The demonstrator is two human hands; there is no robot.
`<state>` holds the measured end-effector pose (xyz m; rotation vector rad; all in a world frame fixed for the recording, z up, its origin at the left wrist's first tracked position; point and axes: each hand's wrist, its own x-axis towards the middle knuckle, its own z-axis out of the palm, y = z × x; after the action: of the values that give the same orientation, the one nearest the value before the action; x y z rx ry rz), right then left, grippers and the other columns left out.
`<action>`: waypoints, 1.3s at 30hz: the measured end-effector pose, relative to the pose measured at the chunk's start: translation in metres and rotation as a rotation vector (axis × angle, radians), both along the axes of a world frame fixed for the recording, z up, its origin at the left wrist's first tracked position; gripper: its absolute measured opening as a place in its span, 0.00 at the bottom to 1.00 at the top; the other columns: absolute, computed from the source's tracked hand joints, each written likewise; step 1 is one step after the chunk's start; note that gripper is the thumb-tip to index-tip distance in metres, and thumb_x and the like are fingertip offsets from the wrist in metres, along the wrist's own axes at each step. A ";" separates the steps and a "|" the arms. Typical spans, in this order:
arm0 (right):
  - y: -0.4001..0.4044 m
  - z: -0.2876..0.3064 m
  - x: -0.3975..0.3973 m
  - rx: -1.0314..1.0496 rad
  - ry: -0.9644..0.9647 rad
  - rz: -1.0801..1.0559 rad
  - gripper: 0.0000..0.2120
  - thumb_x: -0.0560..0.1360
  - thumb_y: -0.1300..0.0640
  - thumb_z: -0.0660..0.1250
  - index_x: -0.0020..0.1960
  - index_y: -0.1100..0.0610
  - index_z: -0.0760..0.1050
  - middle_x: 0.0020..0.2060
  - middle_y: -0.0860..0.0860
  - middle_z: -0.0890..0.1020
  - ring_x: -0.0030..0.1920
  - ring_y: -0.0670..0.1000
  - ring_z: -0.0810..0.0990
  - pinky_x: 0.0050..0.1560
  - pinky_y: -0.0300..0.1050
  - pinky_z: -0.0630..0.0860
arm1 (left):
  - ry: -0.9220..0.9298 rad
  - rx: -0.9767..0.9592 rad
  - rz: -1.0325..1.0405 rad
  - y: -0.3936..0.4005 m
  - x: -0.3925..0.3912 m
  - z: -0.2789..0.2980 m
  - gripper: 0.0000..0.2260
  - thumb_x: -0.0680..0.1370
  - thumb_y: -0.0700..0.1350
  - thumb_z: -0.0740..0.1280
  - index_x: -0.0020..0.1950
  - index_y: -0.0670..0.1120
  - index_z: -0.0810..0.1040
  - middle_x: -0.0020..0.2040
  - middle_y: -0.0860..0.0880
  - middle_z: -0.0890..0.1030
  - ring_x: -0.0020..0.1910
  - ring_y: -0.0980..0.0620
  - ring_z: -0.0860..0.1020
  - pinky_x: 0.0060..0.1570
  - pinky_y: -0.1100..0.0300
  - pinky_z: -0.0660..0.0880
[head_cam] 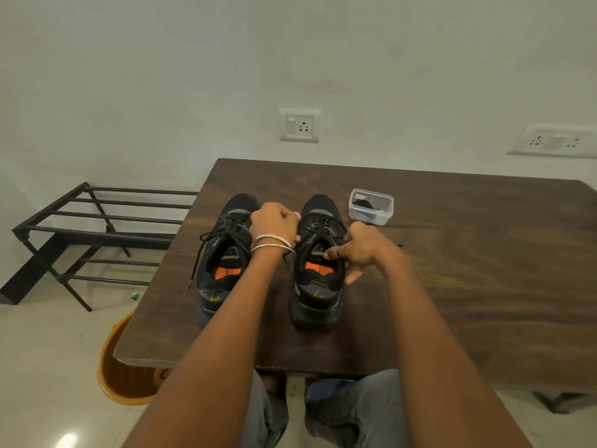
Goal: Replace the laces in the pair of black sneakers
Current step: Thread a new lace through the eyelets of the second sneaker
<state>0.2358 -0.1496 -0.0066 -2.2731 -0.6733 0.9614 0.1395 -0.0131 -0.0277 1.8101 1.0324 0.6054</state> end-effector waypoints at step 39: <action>-0.002 -0.021 0.011 0.099 0.259 -0.003 0.24 0.75 0.55 0.73 0.66 0.62 0.70 0.53 0.64 0.82 0.46 0.63 0.85 0.41 0.54 0.84 | 0.522 0.714 -0.468 -0.020 0.012 0.015 0.09 0.77 0.48 0.67 0.55 0.51 0.82 0.56 0.46 0.79 0.56 0.42 0.76 0.53 0.51 0.73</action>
<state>0.2467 -0.1520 -0.0278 -2.0172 -0.5910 1.1693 0.1512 -0.0331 -0.0130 2.8349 0.6950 0.2093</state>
